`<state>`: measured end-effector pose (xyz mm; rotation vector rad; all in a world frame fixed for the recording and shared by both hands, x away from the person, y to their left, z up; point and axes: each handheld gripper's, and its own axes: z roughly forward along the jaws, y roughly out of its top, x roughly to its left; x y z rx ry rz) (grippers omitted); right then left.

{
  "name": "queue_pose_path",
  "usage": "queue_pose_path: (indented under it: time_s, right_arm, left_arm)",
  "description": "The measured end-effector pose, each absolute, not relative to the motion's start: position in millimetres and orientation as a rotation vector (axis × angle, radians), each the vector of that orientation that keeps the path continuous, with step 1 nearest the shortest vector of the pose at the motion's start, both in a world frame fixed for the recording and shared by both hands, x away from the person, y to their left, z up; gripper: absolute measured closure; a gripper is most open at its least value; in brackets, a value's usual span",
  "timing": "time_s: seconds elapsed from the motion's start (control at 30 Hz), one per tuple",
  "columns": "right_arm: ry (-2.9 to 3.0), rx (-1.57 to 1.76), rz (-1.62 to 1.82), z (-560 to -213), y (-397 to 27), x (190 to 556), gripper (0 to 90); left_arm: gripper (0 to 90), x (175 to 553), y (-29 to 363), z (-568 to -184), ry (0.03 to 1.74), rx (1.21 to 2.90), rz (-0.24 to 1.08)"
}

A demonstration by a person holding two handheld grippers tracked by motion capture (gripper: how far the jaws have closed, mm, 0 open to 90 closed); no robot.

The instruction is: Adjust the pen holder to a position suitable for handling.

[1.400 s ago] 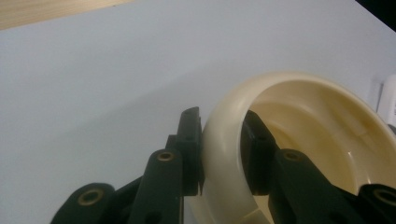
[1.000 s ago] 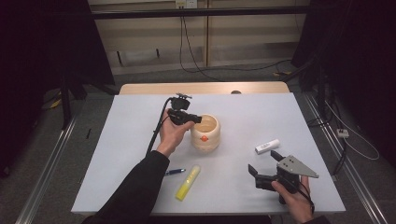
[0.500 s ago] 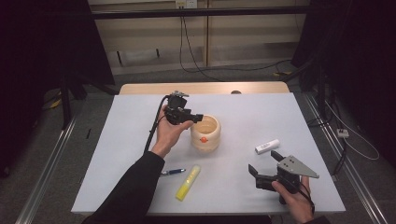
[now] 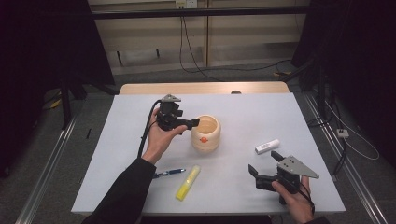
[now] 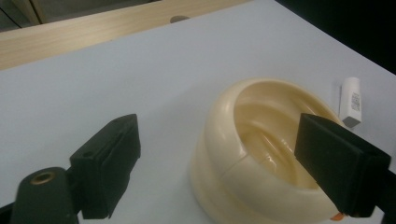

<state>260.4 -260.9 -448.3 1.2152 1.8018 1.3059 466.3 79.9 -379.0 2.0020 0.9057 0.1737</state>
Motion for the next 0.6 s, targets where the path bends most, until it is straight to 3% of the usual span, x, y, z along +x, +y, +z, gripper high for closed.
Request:
queue_pose_path:
  time_s: [0.2, 0.37, 0.6]
  right_arm:
    - [1.794, 1.227, 1.313, -447, -261, 261, 3.3]
    - [1.796, 1.227, 1.308, -448, -260, 262, 3.3]
    - [1.799, 1.216, 1.306, -448, -261, 261, 3.3]
  left_arm:
    - [5.9, 456, 96, -375, 0.898, 1.968, 0.178]
    - [4.2, 444, 112, -373, 0.800, 1.965, 0.237]
    - [4.3, 440, 120, -369, 0.790, 1.948, 0.245]
